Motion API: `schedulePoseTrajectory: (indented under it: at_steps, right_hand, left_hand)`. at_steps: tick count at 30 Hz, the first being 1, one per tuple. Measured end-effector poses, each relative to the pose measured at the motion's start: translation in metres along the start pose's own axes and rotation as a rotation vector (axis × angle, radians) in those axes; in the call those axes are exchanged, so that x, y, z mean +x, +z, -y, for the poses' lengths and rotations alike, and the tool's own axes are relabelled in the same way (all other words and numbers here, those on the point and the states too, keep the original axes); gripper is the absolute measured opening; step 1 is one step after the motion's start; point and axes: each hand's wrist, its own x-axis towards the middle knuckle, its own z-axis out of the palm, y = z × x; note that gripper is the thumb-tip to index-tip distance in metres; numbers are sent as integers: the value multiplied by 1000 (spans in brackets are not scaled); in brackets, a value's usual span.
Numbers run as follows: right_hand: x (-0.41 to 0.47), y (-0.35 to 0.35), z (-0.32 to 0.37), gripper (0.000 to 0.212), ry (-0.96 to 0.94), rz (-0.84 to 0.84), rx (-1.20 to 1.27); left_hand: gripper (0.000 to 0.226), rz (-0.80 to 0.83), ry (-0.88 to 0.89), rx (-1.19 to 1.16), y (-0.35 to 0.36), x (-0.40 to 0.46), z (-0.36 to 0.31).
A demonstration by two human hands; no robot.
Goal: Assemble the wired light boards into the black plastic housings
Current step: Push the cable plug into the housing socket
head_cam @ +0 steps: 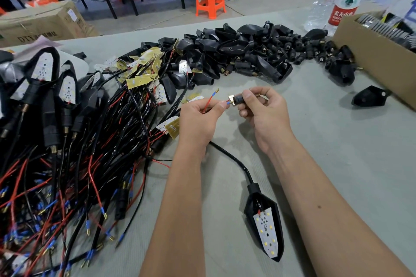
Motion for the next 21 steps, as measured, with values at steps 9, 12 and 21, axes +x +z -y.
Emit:
schedulePoseTrajectory:
  at_steps: [9, 12, 21]
  right_hand:
    - [0, -1, -3, 15, -55, 37, -96]
    - [-1, -1, -3, 17, -124, 50, -159]
    - [0, -1, 1, 17, -62, 14, 19]
  left_hand:
    - [16, 2, 97, 158, 3, 0, 5]
    - [19, -21, 59, 250, 7, 1, 4]
    - [15, -268, -168, -176, 13, -1, 1]
